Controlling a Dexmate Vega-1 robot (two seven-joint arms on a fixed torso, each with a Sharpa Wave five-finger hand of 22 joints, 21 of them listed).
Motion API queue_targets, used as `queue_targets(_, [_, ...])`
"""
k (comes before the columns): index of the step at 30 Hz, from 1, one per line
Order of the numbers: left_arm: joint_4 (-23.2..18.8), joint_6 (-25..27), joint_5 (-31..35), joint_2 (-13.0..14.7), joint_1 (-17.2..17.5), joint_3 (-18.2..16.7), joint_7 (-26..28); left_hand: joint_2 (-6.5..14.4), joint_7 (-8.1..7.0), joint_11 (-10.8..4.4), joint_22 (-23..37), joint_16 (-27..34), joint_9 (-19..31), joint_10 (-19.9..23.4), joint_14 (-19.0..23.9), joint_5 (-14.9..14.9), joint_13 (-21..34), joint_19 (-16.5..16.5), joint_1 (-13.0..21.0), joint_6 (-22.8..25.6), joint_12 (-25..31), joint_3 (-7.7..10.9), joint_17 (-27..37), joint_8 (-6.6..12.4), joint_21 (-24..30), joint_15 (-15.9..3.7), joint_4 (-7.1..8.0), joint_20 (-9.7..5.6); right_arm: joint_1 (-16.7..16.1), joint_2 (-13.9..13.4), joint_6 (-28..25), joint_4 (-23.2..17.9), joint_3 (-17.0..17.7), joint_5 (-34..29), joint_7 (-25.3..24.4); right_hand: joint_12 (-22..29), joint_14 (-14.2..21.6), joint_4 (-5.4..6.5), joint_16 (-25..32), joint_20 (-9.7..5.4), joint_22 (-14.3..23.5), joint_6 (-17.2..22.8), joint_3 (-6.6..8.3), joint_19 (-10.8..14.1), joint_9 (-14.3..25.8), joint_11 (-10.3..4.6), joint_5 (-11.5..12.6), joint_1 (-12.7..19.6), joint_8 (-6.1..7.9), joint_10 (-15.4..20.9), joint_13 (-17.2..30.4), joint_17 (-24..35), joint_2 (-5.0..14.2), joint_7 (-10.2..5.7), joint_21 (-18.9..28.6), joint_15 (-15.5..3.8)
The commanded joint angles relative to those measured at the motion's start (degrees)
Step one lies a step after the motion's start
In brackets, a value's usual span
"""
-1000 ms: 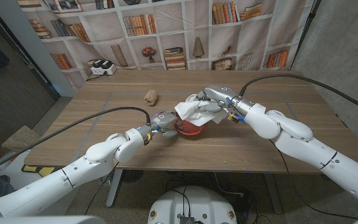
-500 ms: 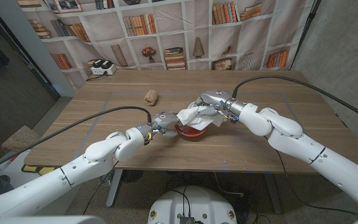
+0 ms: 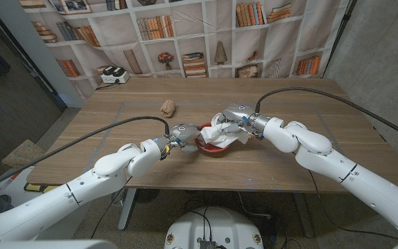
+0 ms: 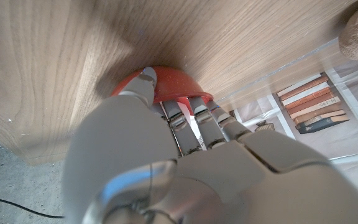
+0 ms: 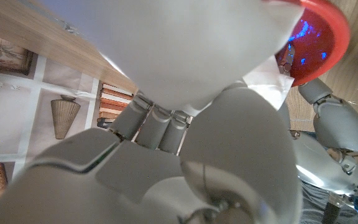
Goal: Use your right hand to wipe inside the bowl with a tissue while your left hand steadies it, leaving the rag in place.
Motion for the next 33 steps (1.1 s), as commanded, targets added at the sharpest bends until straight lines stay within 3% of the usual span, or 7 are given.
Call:
queue_targets(1, [-0.74,0.81,-0.05,-0.09,-0.08,0.13,-1.44,0.05,1.08,-0.04,0.29,-0.33,5.07,0.56,0.31,-0.29,0.2,0.53,-0.52,0.89,-0.12,0.66,-0.05,3.37,0.12,-8.4,0.07,-3.62,1.0,1.03,2.57,1.69,-2.48,-9.05,-3.02,0.53,0.63,0.16,0.33,-6.75,0.06,0.65,0.04,0.18,0.15,-3.4,0.1,1.4,0.15,3.89,0.2,0.13,2.05,-0.31,0.39,-0.07])
queue_targets(9, [-1.17,1.16,-0.14,0.02,0.1,0.07,-1.97,0.01,1.22,-0.04,0.28,-0.36,5.57,0.7,0.26,-0.33,0.22,0.46,-0.54,0.72,-0.11,0.92,-0.06,3.93,0.08,-8.4,0.06,-3.58,1.3,0.82,6.26,2.78,-3.08,-17.91,-8.09,0.34,0.38,0.05,0.04,-6.6,-0.36,1.32,-0.1,-0.39,-0.08,-3.46,-0.04,1.24,0.12,4.1,-0.09,0.08,1.48,-0.69,0.4,-0.11])
queue_targets(17, [-1.1,0.93,-0.74,-0.13,0.03,0.07,-2.25,-0.1,1.2,-0.03,0.28,-0.38,6.14,0.72,0.24,-0.39,0.22,0.42,-0.62,0.41,-0.15,1.2,-0.08,4.53,0.06,-8.37,0.07,-3.65,2.05,-0.67,11.97,3.7,-2.97,-24.9,-13.98,-0.38,-3.04,-0.19,-2.0,-6.39,-1.78,3.04,0.0,-2.76,-0.7,-3.28,-0.1,1.22,0.03,3.68,-0.69,-0.53,0.58,-1.22,-0.8,-0.31])
queue_targets(33, [-0.84,0.55,-1.42,-0.42,-0.41,0.29,-2.94,-0.31,1.22,-0.03,0.26,-0.36,7.06,0.95,0.33,-0.48,0.23,0.44,-0.82,0.18,-0.13,1.8,-0.08,5.74,0.05,-8.36,0.12,-3.65,3.61,1.42,15.51,6.39,-2.8,-30.53,-11.26,-0.23,-5.75,0.09,-3.47,-6.14,-2.66,4.69,-0.51,-5.22,-1.58,-3.56,0.11,0.78,-0.39,4.3,-0.39,-0.85,0.02,-2.0,-0.78,-0.47])
